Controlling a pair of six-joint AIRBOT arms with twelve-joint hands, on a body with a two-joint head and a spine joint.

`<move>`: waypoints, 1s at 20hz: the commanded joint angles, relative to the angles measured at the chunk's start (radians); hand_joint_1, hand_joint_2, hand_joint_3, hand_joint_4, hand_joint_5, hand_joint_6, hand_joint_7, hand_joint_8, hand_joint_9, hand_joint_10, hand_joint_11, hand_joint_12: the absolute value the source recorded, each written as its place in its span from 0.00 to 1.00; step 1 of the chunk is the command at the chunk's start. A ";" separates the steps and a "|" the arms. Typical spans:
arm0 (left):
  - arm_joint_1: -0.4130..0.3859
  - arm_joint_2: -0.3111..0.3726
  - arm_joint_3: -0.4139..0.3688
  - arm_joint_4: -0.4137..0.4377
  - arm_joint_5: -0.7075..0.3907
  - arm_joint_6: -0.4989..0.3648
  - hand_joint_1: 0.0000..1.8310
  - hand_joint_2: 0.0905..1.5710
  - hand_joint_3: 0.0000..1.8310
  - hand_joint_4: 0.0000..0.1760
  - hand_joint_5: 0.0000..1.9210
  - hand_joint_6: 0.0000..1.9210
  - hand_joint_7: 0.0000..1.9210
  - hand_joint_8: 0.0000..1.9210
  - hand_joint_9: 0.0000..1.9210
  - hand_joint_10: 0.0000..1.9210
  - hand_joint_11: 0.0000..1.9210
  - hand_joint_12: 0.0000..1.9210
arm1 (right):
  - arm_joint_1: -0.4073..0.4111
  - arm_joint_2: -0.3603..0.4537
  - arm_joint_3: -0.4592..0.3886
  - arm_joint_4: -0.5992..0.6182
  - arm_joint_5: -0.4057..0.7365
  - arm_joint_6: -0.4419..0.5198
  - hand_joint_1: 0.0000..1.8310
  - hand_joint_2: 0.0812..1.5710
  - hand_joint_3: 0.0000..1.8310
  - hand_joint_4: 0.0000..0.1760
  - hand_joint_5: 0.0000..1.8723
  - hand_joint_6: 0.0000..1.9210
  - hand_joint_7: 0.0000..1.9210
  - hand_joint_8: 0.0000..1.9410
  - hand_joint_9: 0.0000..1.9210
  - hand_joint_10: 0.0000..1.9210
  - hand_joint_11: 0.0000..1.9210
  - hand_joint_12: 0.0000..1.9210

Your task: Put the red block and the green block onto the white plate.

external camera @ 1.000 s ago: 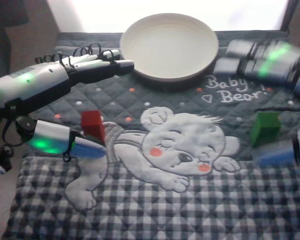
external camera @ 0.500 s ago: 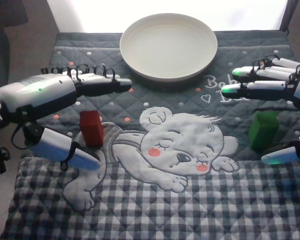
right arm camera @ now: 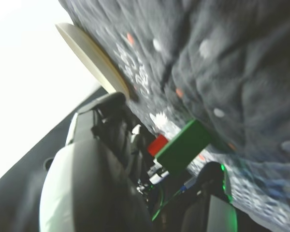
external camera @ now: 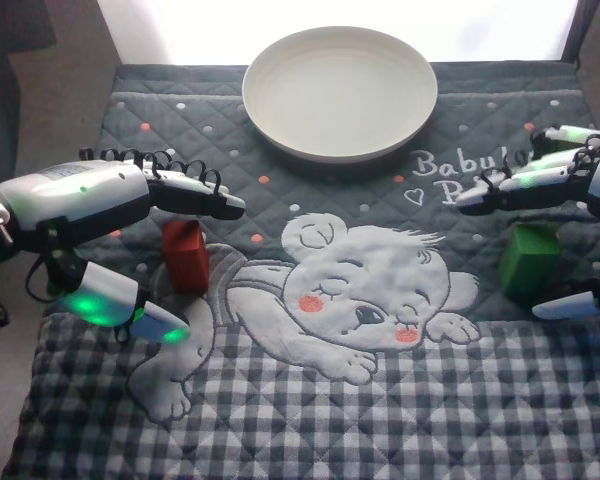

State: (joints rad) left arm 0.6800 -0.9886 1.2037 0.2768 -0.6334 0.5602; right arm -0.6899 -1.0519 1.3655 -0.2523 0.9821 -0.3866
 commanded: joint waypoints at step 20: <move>-0.012 -0.036 0.017 -0.112 -0.160 0.081 0.70 0.67 0.00 0.00 0.64 0.15 0.51 0.64 0.51 0.52 0.41 0.78 | 0.009 -0.013 0.017 0.037 0.094 0.004 0.70 0.62 0.00 0.00 0.76 0.02 0.65 0.34 0.57 0.48 0.50 0.73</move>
State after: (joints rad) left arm 0.6765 -1.0264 1.2182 0.1879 -0.6685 0.6411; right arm -0.6899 -1.0702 1.3762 -0.2447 0.9806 -0.3832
